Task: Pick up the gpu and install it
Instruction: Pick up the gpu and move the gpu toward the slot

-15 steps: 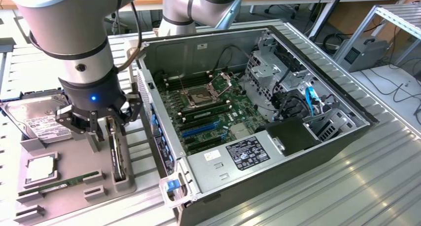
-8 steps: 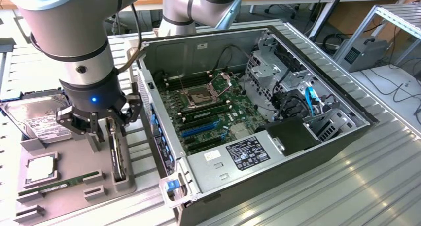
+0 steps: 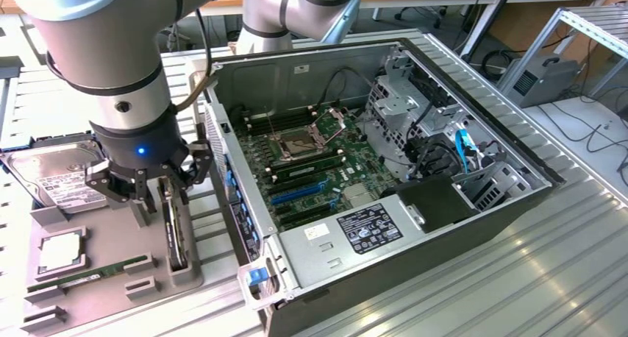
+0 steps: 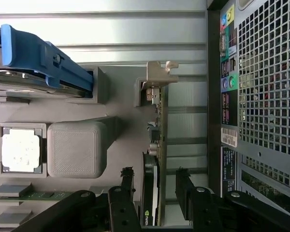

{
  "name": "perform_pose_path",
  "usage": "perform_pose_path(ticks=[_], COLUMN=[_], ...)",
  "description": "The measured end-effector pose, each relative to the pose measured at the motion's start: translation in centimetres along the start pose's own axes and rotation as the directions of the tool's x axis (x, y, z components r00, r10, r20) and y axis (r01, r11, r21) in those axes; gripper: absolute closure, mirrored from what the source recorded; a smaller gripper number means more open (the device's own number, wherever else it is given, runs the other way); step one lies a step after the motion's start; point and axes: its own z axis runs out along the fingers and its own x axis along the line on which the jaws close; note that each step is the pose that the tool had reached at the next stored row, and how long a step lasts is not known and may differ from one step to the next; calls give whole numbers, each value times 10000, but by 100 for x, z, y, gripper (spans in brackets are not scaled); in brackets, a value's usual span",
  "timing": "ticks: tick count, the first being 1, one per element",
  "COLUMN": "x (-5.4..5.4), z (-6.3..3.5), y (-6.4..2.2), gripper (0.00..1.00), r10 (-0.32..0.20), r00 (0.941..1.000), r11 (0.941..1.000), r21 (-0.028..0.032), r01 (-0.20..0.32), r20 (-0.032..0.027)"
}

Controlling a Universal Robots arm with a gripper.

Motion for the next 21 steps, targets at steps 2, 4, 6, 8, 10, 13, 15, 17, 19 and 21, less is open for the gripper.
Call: perform_pose_path(ticks=[2,4,6,8,10,13,15,17,19,21], x=[0,0,1,1,1,2,2,2,2,2], z=[7,15,23,35,45,57,66,74,83,92], y=[0,0,0,-1,-1,-1,-2,-2,-3,-3], gripper=[52,52,52,52,52,52,52,52,52,52], r10=[0,0,0,0,0,0,0,0,0,0], r00=[10000,10000,10000,10000,10000,10000,10000,10000,10000,10000], r11=[10000,10000,10000,10000,10000,10000,10000,10000,10000,10000], r21=[0,0,-1,0,0,1,0,0,-1,0], r01=[0,0,0,0,0,0,0,0,0,0], r20=[0,0,1,0,0,-1,0,0,1,1])
